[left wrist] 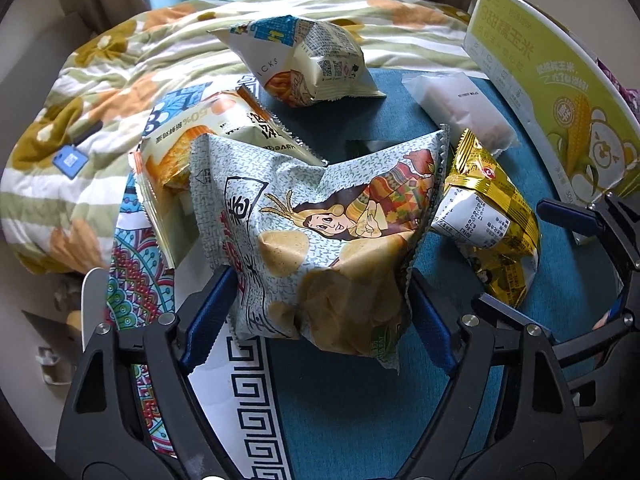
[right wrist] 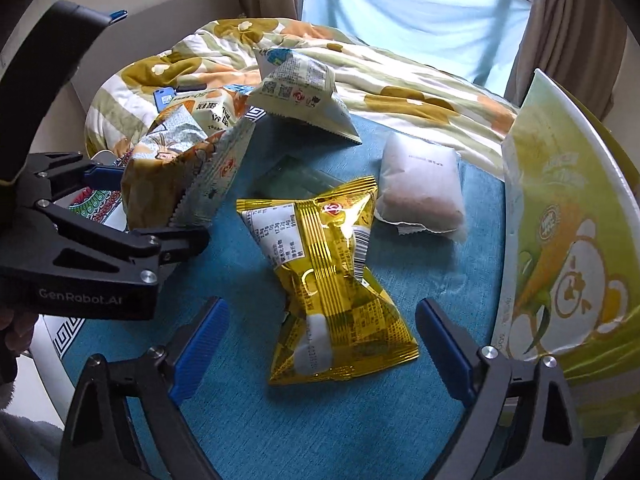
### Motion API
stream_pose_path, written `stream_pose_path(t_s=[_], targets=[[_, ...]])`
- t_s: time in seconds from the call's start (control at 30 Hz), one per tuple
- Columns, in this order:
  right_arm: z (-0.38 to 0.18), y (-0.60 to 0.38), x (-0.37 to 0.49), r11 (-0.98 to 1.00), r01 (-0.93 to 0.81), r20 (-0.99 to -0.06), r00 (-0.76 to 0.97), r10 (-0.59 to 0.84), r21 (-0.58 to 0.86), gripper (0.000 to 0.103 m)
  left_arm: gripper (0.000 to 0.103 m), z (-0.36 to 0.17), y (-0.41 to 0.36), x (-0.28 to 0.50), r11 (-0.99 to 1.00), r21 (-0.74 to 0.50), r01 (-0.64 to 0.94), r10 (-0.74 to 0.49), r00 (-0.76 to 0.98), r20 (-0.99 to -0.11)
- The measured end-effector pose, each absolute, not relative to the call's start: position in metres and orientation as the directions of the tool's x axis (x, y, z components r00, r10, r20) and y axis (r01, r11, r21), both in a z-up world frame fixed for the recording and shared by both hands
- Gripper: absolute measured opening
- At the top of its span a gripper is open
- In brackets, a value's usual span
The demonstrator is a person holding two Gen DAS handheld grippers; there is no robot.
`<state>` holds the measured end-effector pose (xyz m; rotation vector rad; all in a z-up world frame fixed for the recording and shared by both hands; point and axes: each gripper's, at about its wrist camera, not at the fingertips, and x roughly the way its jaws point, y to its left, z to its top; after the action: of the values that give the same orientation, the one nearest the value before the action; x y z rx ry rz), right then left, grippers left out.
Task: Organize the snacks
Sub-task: 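Grasp the blue-white chip bag with the left tool while the right tool grasps the yellow bag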
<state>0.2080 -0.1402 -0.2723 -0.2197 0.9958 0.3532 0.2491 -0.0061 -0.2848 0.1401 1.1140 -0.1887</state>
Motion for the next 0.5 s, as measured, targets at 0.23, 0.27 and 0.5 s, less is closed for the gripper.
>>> stream_pose_path(t_s=[0.23,0.27,0.5], targets=[[-0.280,-0.135,0.219,0.924,-0.382,-0.859,0.479,0.182,-0.017,0.082,0.070,-0.279,-0.001,0.241,0.976,0.004,0.217,-0.092,0.431,-0.898],[-0.281,-0.135,0.221,0.925,-0.380,-0.861,0.477,0.176,-0.022,0.080,0.070,-0.278,-0.001,0.240,0.976,0.000,0.216,-0.095,0.430,-0.898],[-0.284,-0.141,0.230,0.935,-0.353,-0.869,0.464,0.173,-0.003,0.073,0.068,-0.273,0.007,0.227,0.978,-0.016,0.209,-0.107,0.429,-0.897]])
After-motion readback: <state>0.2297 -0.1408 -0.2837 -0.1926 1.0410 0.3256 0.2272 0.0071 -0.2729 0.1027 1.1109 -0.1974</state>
